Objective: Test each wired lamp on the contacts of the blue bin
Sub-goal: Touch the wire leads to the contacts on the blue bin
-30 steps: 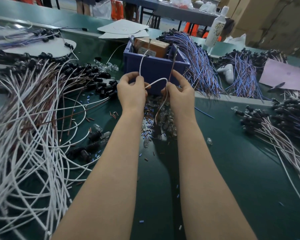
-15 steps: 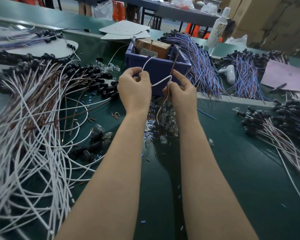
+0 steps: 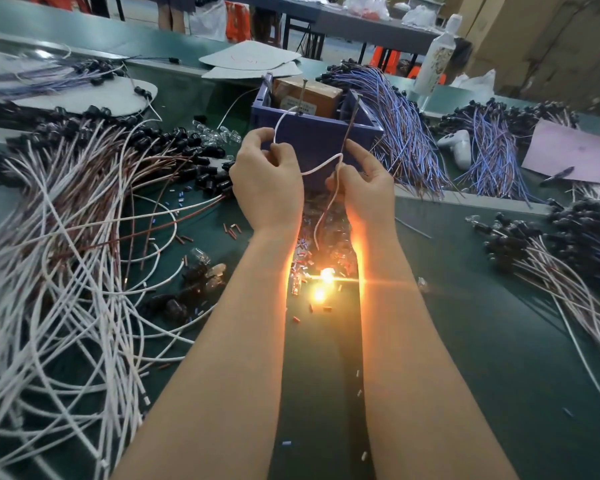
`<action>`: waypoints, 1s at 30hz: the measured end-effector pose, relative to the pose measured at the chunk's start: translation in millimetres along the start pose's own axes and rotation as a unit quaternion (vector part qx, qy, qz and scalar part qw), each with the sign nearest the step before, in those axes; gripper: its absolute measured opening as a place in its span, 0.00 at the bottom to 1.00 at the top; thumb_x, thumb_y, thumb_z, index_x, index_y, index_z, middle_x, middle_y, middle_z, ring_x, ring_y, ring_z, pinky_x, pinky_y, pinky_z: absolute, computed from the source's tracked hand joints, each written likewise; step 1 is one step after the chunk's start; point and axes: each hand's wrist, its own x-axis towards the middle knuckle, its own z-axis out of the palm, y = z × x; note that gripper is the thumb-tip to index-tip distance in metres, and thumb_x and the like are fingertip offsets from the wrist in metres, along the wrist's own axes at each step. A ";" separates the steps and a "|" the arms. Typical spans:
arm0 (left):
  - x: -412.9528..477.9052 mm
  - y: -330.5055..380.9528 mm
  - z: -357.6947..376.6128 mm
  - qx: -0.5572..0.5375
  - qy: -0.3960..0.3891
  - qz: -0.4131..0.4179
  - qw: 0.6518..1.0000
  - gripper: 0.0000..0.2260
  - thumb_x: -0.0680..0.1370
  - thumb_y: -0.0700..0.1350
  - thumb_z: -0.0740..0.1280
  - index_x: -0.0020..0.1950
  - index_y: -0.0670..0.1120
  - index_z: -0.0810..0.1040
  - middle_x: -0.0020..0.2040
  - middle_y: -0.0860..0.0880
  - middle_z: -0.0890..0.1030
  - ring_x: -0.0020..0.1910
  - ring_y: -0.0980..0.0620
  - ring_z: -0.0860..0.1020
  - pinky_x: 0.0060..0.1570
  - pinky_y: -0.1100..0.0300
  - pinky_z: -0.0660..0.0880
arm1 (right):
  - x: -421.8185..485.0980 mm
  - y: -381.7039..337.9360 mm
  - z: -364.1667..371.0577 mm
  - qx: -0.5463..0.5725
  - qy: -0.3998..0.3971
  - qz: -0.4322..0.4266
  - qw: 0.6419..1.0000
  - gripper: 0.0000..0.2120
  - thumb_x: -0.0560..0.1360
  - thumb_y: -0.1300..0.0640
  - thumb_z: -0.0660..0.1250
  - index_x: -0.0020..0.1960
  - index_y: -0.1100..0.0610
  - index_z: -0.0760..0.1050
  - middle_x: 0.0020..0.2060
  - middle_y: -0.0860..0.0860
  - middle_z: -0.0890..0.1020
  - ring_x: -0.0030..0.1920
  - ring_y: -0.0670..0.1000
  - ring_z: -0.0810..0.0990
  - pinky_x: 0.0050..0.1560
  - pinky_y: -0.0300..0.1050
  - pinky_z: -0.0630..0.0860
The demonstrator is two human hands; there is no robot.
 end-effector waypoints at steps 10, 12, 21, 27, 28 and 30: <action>-1.7 1.0 0.3 0.006 -0.018 0.000 1.000 0.09 0.77 0.39 0.62 0.54 0.41 0.78 0.37 0.47 0.81 0.37 0.48 0.81 0.42 0.56 0.78 | -0.7 -0.5 0.7 -0.011 0.001 -0.003 1.000 0.18 0.76 0.67 0.61 0.65 0.59 0.73 0.26 0.44 0.78 0.32 0.45 0.77 0.44 0.43 0.78; -2.1 1.4 -0.2 0.003 -0.019 -0.004 1.000 0.08 0.77 0.39 0.62 0.54 0.41 0.78 0.37 0.46 0.81 0.38 0.47 0.81 0.44 0.53 0.78 | -0.8 -0.2 1.1 -0.007 0.000 0.001 1.000 0.18 0.76 0.67 0.61 0.65 0.60 0.73 0.24 0.44 0.78 0.32 0.45 0.77 0.45 0.44 0.78; 1.0 -1.7 -1.3 0.007 -0.030 -0.018 0.999 0.10 0.78 0.39 0.61 0.56 0.40 0.78 0.41 0.43 0.83 0.40 0.47 0.82 0.47 0.54 0.78 | -1.7 -1.1 0.7 -0.001 0.005 0.014 1.000 0.19 0.76 0.67 0.62 0.65 0.59 0.73 0.32 0.48 0.79 0.31 0.43 0.77 0.37 0.34 0.76; 2.2 -4.2 -1.3 0.003 -0.028 -0.018 0.999 0.11 0.78 0.39 0.61 0.57 0.40 0.78 0.44 0.42 0.83 0.41 0.47 0.82 0.47 0.54 0.79 | -1.6 -1.5 0.9 0.005 0.007 0.017 1.000 0.19 0.76 0.67 0.62 0.65 0.59 0.73 0.36 0.50 0.79 0.32 0.44 0.77 0.36 0.33 0.75; 2.0 -4.7 -1.1 0.003 -0.029 -0.016 0.999 0.11 0.78 0.39 0.61 0.57 0.40 0.78 0.44 0.42 0.83 0.41 0.47 0.82 0.47 0.54 0.79 | -1.7 -1.7 0.8 0.003 0.008 0.017 1.000 0.19 0.76 0.67 0.62 0.65 0.59 0.73 0.36 0.50 0.79 0.32 0.44 0.77 0.36 0.33 0.75; 2.1 -5.4 -0.8 -0.001 -0.030 -0.014 0.999 0.11 0.78 0.39 0.61 0.57 0.40 0.78 0.44 0.42 0.83 0.42 0.47 0.82 0.47 0.54 0.79 | -2.2 -2.2 0.8 0.001 0.010 0.016 1.000 0.19 0.76 0.67 0.61 0.65 0.59 0.73 0.38 0.51 0.79 0.32 0.44 0.77 0.36 0.32 0.76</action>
